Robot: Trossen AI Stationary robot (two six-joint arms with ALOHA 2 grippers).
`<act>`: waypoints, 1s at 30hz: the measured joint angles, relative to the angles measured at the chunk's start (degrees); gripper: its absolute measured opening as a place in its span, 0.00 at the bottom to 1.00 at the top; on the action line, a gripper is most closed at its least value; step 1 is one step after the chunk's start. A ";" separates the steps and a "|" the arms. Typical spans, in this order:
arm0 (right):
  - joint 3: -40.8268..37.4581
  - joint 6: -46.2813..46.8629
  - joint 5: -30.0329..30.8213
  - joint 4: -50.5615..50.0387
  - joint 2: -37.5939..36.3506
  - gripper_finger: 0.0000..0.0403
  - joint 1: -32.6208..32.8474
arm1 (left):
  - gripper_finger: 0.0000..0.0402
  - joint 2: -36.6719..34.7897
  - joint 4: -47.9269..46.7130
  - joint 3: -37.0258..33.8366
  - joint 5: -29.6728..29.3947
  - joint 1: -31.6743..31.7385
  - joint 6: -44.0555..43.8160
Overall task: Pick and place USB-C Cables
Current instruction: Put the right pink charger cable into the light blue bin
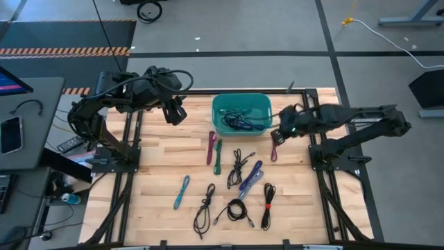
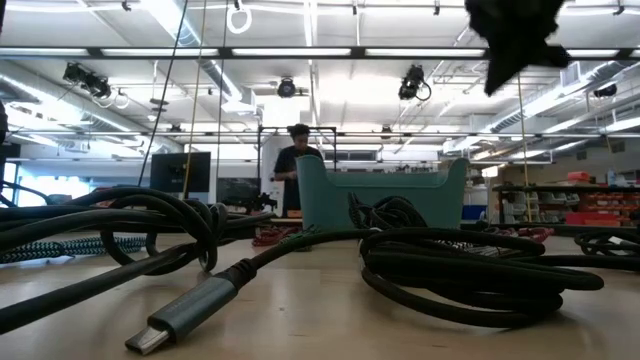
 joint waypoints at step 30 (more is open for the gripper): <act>-22.33 25.29 -6.15 22.30 17.45 0.56 1.79 | 0.41 0.00 0.00 0.00 -0.01 0.00 -0.72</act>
